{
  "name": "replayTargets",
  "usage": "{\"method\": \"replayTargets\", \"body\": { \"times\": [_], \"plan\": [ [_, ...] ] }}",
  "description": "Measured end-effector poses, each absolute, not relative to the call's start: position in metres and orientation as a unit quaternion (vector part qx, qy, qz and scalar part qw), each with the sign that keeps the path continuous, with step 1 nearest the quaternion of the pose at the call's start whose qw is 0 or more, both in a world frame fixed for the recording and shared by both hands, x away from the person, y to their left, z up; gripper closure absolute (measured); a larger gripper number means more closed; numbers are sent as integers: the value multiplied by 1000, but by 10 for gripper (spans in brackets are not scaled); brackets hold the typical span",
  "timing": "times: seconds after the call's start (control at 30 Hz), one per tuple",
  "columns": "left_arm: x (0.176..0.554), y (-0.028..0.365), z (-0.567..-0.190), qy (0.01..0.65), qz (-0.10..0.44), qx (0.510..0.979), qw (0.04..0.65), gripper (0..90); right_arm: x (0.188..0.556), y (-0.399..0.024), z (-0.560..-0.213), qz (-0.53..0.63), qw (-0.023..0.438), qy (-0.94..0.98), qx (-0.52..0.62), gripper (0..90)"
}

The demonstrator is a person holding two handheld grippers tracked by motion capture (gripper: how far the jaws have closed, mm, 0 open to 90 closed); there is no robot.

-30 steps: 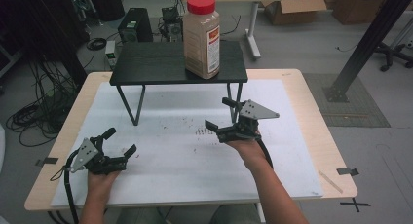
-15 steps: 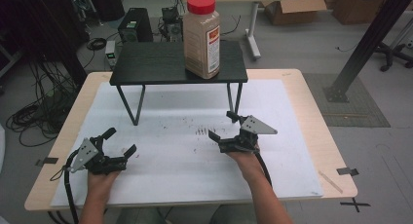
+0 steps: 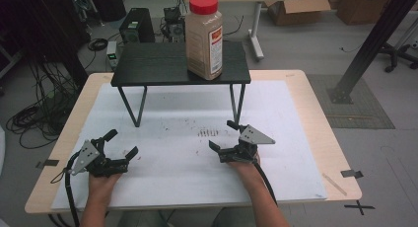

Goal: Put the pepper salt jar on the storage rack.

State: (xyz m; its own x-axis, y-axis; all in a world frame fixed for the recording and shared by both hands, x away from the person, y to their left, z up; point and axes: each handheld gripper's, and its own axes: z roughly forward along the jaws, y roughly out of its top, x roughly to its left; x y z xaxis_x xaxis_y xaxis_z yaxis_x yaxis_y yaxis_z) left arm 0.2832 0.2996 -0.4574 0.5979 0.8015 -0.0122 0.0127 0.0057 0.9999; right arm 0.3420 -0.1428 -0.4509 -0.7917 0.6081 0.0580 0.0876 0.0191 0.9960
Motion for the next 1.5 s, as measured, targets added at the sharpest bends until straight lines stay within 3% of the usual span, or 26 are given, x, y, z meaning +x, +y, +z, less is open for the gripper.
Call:
{"method": "replayTargets", "body": {
  "times": [0.33,1.5],
  "plan": [
    [283,299,-458,321,313,632,632,2,335,-142,-453,661,222,680,227,0],
    [283,300,-458,323,310,632,633,2,334,-144,-454,667,225,673,226,0]
  ]
}}
